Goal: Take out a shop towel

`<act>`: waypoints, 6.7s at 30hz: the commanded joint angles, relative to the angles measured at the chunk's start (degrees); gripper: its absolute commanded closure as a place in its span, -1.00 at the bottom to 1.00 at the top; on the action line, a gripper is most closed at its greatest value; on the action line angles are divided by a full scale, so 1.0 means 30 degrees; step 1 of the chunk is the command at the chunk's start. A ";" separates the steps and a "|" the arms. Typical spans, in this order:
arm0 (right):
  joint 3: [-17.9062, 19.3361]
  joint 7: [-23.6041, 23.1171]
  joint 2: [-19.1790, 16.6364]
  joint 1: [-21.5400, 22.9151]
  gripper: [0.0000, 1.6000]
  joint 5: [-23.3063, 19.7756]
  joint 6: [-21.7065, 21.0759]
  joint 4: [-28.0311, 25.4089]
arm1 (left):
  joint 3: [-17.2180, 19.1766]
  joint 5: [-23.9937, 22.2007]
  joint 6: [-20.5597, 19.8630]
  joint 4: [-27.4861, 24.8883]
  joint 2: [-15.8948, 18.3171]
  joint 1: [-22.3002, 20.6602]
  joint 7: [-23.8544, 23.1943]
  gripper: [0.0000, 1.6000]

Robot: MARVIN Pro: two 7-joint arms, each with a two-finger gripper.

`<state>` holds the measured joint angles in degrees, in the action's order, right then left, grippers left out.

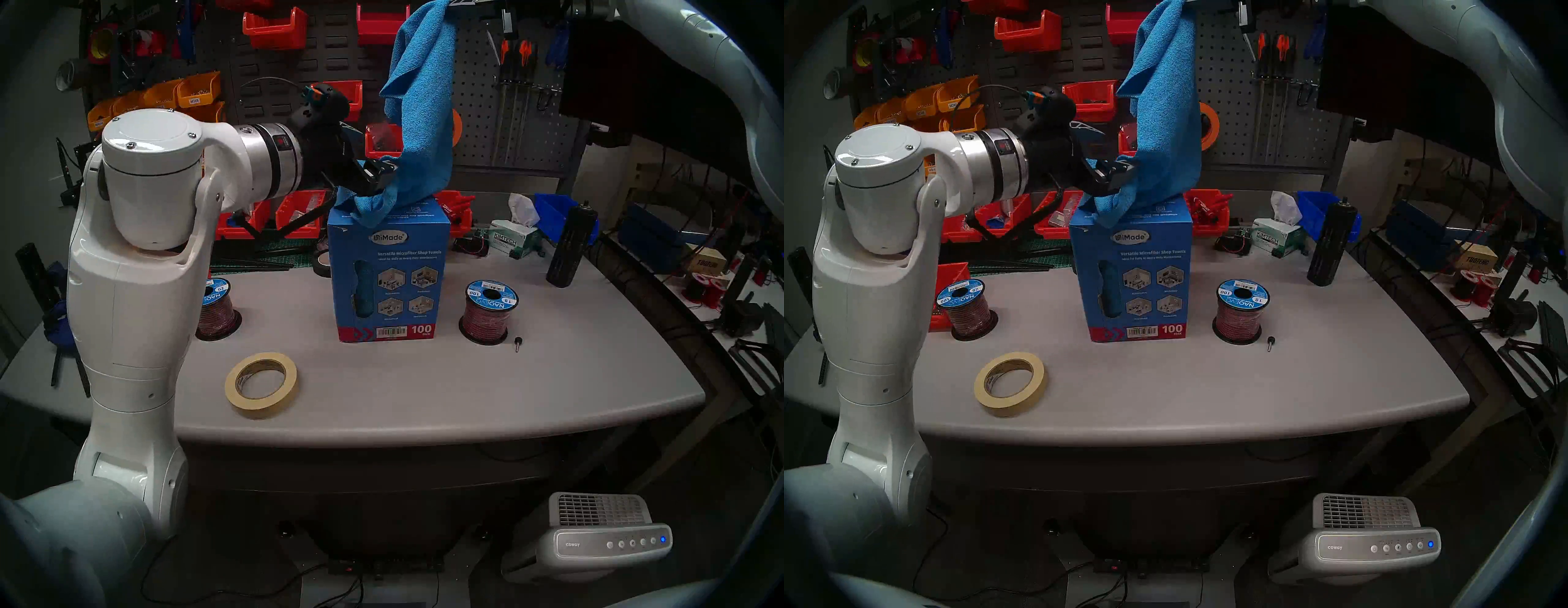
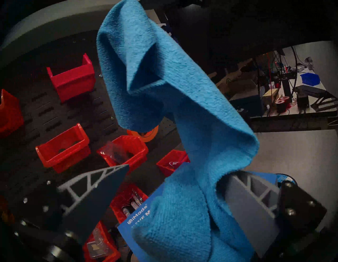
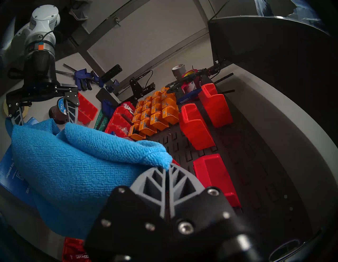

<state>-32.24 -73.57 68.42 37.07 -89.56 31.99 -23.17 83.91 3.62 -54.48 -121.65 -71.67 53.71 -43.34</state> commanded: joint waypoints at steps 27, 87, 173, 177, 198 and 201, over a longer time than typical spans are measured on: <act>0.0891 -0.1220 0.0080 0.0308 1.00 -0.0636 0.0191 -0.0328 | -0.2709 0.1565 -0.0173 0.1038 -0.3457 -0.1643 0.3144 1.00; 0.2958 0.0886 0.1977 0.0804 1.00 -0.1552 0.0171 0.2732 | -0.5134 0.4075 0.0503 -0.0479 -0.2011 0.2703 0.5461 1.00; 0.5045 -0.2380 -0.4094 -0.4707 1.00 -0.2881 -0.1505 0.5386 | 0.0979 0.3016 0.0646 -0.1922 -0.1842 0.6439 0.8420 1.00; 0.5340 -0.2228 -0.4095 -0.5189 1.00 -0.3108 -0.1487 0.5163 | 0.0774 0.2809 0.0706 -0.1904 -0.2135 0.6386 0.8469 1.00; 0.6720 -0.1322 -0.2419 -0.7616 1.00 -0.4236 -0.1798 0.4078 | -0.0012 0.2123 0.1576 -0.1562 -0.3276 0.5990 0.8632 1.00; 0.6882 -0.1568 -0.2668 -0.8323 1.00 -0.4389 -0.1681 0.4027 | 0.0079 0.2071 0.1676 -0.1455 -0.3355 0.5955 0.8679 1.00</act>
<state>-13.59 -77.81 60.83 14.19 -100.44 26.61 -11.07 84.03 10.40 -50.11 -126.16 -80.45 72.41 -17.59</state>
